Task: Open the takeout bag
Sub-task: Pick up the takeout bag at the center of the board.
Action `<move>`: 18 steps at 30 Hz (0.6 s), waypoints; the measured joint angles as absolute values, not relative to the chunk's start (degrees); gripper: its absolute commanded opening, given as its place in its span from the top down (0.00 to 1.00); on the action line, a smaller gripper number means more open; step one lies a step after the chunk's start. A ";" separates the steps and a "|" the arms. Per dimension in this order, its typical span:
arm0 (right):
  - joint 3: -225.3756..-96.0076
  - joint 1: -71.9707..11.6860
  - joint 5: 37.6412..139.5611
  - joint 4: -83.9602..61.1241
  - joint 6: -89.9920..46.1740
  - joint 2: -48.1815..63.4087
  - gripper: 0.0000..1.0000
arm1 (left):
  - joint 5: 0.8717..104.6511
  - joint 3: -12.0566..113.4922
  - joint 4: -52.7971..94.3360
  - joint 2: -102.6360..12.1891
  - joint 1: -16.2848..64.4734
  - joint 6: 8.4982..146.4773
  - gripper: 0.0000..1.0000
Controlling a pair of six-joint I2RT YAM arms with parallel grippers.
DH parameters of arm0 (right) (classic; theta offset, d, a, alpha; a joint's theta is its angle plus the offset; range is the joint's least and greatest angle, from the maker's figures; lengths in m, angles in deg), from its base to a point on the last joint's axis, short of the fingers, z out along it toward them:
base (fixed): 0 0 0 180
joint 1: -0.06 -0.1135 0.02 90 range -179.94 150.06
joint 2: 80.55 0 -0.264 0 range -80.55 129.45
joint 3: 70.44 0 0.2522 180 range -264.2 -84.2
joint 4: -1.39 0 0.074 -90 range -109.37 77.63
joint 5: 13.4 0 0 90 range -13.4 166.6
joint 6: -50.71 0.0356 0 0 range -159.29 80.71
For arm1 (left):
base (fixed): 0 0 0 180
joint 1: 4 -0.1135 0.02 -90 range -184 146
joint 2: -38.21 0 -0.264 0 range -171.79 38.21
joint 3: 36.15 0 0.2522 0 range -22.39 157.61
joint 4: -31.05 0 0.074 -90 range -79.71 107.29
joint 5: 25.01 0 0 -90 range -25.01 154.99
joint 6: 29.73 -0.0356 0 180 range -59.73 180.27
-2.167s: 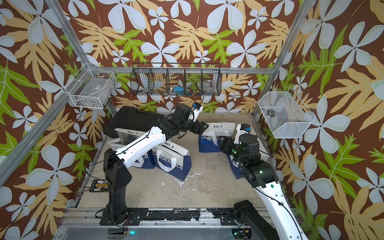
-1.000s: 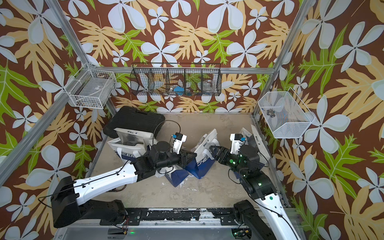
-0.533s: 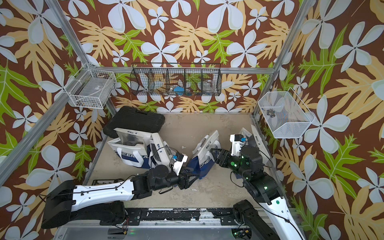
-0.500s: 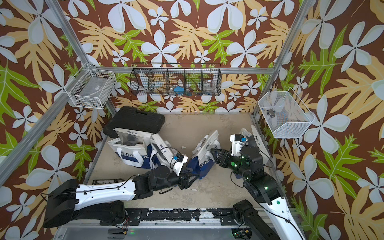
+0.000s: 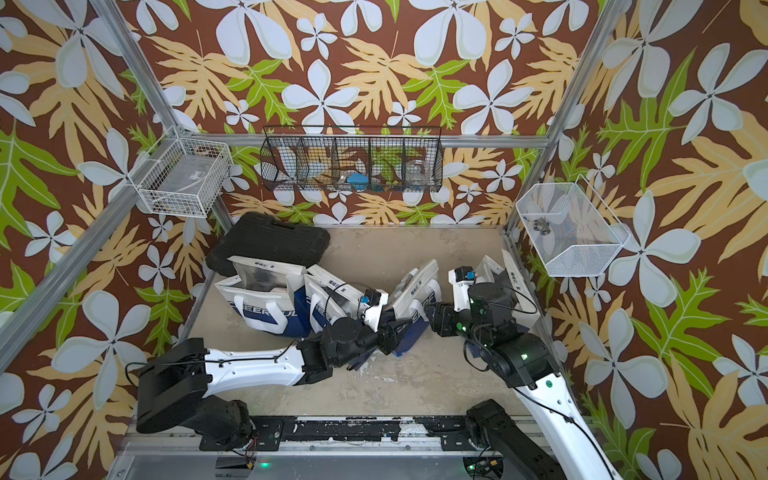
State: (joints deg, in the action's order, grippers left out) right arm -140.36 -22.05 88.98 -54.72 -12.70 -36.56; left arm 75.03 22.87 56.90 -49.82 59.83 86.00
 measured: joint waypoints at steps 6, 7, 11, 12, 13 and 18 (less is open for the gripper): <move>-131.69 -22.09 100.68 -41.89 -1.86 -39.95 0.41 | 73.26 17.93 61.91 -47.77 59.52 85.30 1.00; -130.02 -22.09 102.27 -39.92 0.67 -40.56 0.41 | 72.98 16.49 63.22 -46.85 59.52 85.33 1.00; -124.19 -22.22 107.21 -30.11 12.41 -43.19 0.42 | 70.79 12.33 66.45 -43.68 59.54 85.28 1.00; -123.18 -22.49 108.33 -27.55 14.84 -43.67 0.42 | 70.49 11.85 67.04 -43.20 59.54 85.26 1.00; -122.44 -22.84 109.16 -25.71 16.87 -44.08 0.43 | 70.31 11.63 67.37 -42.96 59.57 85.24 1.00; -120.45 -28.54 110.12 -20.66 25.52 -45.98 0.44 | 68.91 11.35 67.98 -42.76 59.92 85.24 1.00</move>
State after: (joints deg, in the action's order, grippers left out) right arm -120.45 -28.54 110.12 -20.66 25.52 -45.98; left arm 68.91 11.35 67.98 -42.76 59.92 85.24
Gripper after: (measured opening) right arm 0.549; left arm 0.053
